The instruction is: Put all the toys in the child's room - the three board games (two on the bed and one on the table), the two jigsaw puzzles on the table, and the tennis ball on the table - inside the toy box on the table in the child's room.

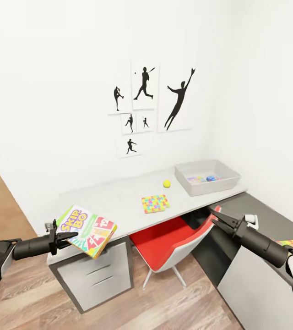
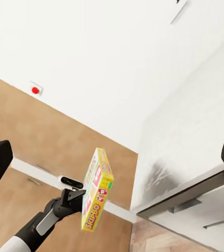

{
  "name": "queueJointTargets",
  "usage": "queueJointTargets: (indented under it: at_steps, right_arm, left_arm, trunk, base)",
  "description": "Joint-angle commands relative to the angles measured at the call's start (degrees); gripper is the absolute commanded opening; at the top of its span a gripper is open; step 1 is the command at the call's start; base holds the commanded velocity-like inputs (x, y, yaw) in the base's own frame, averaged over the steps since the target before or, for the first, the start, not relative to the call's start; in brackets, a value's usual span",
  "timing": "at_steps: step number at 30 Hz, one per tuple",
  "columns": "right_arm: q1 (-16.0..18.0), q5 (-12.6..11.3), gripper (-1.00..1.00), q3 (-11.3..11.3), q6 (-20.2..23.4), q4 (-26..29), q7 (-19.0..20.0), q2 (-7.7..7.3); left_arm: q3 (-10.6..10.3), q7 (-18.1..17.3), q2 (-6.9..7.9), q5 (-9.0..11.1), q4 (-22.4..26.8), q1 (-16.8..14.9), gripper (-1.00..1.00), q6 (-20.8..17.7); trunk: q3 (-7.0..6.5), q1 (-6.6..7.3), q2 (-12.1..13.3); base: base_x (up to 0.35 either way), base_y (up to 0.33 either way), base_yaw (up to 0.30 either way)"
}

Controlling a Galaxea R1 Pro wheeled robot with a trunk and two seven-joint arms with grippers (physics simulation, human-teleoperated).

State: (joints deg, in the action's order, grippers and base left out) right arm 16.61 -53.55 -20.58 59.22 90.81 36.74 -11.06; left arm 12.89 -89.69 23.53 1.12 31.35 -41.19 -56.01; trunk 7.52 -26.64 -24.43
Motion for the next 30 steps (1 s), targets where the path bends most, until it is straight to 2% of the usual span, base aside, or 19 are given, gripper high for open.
queueJointTargets:
  at_steps: [1, 4, 30]
  right_arm:
    - [0.08, 0.29, 1.00, -0.07, 0.29, -0.02, 0.35, 0.04]
    - [0.08, 0.29, 1.00, -0.07, 0.29, -0.02, 0.35, 0.01]
    - [0.08, 0.29, 1.00, -0.11, 0.25, -0.19, 0.44, -0.15]
  left_arm:
    - [0.04, -0.31, 0.04, 0.02, 0.03, -0.03, -1.00, -0.59]
    - [0.05, -0.31, 0.03, 0.02, 0.01, -0.03, -1.00, -0.59]
    - [0.09, -0.31, 0.68, 0.07, 0.02, -0.03, -1.00, 0.62]
  trunk:
    - [-0.07, 0.20, 0.30]
    - [-0.61, 0.85, 1.51]
    - [-0.61, 0.86, 1.51]
  base:
    - [-0.016, 0.000, -0.281]
    - [-0.006, 0.000, -0.281]
    - [0.000, 0.000, -0.281]
